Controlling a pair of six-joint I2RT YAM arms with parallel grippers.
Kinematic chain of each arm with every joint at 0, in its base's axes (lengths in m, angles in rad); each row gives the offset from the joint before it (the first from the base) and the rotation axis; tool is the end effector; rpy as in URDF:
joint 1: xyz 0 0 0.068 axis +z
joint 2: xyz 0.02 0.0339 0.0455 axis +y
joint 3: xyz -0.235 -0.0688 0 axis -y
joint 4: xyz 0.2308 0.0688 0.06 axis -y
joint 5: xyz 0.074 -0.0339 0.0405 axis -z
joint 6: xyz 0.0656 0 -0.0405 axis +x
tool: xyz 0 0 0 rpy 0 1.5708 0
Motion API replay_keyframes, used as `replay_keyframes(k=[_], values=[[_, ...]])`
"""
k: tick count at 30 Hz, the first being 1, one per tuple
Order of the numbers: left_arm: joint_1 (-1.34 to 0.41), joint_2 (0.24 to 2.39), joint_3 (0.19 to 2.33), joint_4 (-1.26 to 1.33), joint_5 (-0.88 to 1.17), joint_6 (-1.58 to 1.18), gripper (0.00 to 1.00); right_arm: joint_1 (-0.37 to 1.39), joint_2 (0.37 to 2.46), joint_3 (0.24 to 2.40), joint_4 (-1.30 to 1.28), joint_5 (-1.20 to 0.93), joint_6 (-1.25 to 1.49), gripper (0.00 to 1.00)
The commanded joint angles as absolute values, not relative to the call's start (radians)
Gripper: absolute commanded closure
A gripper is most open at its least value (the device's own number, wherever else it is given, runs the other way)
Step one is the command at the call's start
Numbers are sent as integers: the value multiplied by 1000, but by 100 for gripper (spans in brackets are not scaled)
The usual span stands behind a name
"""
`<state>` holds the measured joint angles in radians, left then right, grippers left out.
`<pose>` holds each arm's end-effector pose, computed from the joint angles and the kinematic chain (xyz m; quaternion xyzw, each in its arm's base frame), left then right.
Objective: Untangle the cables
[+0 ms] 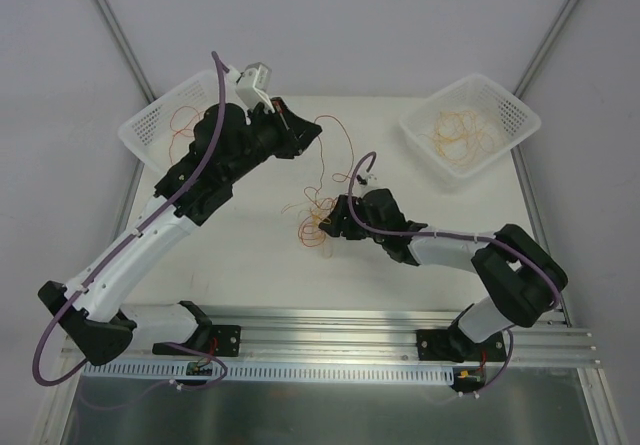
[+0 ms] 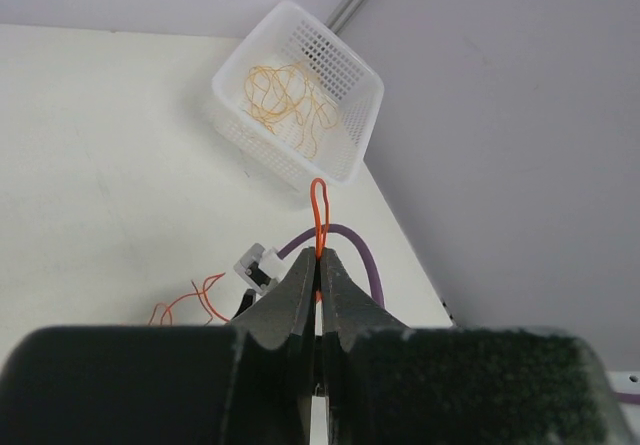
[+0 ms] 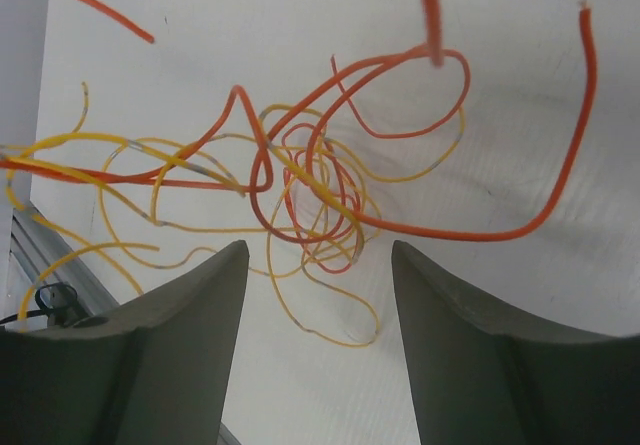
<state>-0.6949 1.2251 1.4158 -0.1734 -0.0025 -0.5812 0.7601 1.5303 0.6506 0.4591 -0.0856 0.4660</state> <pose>0.2268 -0.1889 0.4397 0.0389 0.6999 -0.4241 0.5734 0.2361 0.2321 0.1518 -0.1459 0.8259 0.3420 0.4238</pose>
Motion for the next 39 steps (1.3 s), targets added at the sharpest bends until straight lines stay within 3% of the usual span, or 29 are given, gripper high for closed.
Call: replay_keyframes(k=[1, 16, 19, 23, 27, 39], values=[[-703, 1174, 1427, -144, -31, -598, 100, 765, 1555, 702, 561, -51, 466, 38], [-706, 1135, 1390, -152, -72, -660, 100, 775, 1594, 724, 715, -51, 457, 44], [-706, 1140, 1404, -153, -71, -666, 100, 776, 1620, 747, 712, -63, 449, 52], [-707, 1138, 1422, -155, -75, -649, 100, 776, 1634, 739, 696, -51, 445, 83], [-706, 1117, 1453, -164, -129, -579, 100, 770, 1611, 706, 608, -17, 430, 99], [-525, 1101, 1643, -267, -236, -368, 100, 634, 1406, 486, 364, 72, 459, 99]])
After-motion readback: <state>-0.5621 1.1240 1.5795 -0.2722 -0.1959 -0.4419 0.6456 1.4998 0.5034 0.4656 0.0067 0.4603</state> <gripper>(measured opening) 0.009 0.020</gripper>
